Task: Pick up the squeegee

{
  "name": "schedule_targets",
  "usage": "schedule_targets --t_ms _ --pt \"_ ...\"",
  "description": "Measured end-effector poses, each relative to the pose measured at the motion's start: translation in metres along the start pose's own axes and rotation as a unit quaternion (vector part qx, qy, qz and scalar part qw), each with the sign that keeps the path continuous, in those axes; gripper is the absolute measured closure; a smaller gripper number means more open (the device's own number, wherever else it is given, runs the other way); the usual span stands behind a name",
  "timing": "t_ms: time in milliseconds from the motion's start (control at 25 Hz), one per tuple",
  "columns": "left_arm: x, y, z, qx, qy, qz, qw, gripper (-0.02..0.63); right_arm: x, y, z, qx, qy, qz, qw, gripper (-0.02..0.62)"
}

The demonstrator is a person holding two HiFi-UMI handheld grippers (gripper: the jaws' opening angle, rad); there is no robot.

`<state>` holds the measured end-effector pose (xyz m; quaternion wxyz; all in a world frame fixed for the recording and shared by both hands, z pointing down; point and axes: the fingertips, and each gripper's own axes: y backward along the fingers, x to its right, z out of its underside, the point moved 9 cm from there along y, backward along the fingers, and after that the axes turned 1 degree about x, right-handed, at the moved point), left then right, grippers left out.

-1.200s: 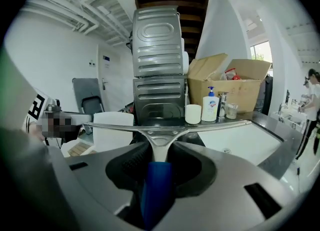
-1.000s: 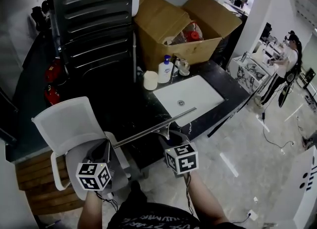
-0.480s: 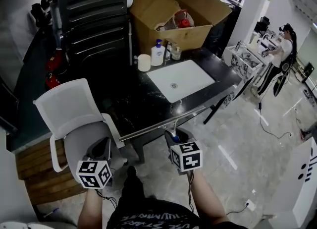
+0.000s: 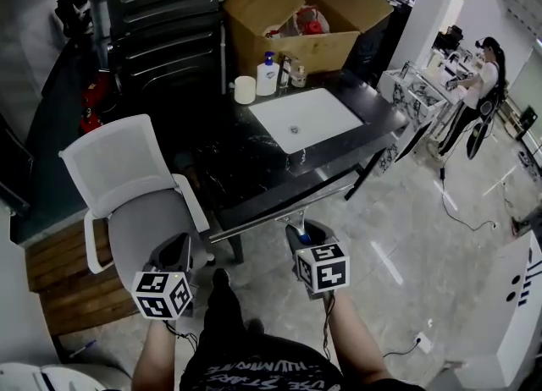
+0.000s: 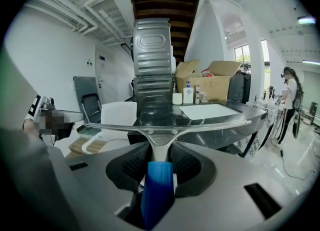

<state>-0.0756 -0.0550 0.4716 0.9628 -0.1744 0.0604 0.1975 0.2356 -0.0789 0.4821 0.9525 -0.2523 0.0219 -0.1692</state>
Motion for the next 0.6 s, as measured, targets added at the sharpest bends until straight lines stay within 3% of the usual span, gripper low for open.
schedule_targets --t_ms 600 --pt "0.002 0.027 0.011 0.004 0.007 -0.004 1.0 0.586 -0.008 0.014 0.016 -0.004 -0.004 -0.001 1.0 0.443"
